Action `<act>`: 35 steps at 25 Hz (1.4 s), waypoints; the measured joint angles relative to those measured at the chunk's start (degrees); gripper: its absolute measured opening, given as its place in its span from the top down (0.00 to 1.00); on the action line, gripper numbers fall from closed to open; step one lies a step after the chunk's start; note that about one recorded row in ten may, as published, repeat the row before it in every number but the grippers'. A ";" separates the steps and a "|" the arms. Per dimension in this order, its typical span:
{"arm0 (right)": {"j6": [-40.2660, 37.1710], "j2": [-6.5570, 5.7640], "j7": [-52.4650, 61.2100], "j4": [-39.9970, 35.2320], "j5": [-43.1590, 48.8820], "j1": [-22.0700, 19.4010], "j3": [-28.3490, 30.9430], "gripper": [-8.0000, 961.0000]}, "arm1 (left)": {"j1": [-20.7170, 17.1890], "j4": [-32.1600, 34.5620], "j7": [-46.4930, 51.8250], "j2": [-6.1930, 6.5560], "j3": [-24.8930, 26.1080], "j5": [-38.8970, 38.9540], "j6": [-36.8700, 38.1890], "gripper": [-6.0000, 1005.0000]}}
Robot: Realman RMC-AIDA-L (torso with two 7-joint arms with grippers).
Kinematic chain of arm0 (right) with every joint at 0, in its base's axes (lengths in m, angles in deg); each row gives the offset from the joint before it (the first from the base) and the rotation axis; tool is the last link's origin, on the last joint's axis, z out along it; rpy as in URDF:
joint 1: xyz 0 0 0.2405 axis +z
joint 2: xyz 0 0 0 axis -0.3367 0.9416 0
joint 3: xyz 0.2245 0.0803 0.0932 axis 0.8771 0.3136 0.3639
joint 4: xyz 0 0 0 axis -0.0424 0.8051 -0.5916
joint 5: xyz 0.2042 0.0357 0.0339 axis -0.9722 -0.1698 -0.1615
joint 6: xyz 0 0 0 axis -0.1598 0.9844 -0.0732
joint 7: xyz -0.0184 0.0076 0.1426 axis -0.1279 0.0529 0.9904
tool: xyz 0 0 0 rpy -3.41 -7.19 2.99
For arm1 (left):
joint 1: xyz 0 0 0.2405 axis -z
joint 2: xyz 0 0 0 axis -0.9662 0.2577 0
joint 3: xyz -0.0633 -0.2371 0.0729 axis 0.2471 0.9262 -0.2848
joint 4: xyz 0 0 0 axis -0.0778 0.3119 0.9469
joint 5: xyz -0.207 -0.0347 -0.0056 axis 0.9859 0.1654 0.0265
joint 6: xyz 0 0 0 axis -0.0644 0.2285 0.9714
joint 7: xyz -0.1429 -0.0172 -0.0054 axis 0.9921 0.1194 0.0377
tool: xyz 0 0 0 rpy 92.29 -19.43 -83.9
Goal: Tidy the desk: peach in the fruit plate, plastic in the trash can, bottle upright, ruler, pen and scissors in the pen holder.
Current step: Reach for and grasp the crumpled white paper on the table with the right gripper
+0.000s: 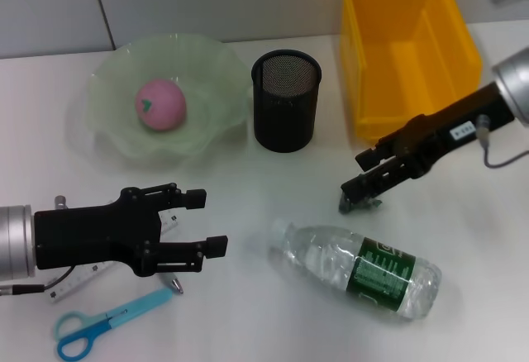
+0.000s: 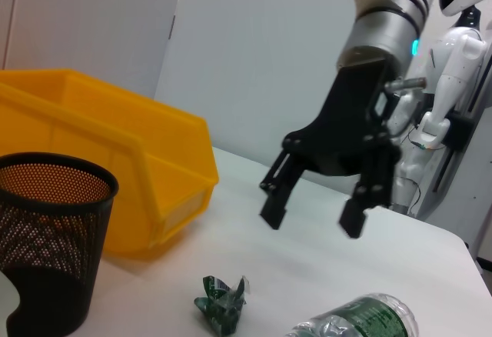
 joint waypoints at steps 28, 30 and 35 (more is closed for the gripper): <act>19.87 4.55 1.68 1.83 12.91 1.41 -16.49 0.16 | 0.91 0.39 0.57 -0.17 0.37 0.22 -0.06 0.16; 20.36 4.56 1.66 2.43 12.91 1.60 -16.84 0.16 | 0.92 0.39 0.57 -0.19 0.37 0.24 -0.08 0.16; 21.64 4.58 1.60 3.39 12.81 1.78 -17.59 0.16 | 0.93 0.41 0.57 -0.24 0.37 0.33 -0.15 0.16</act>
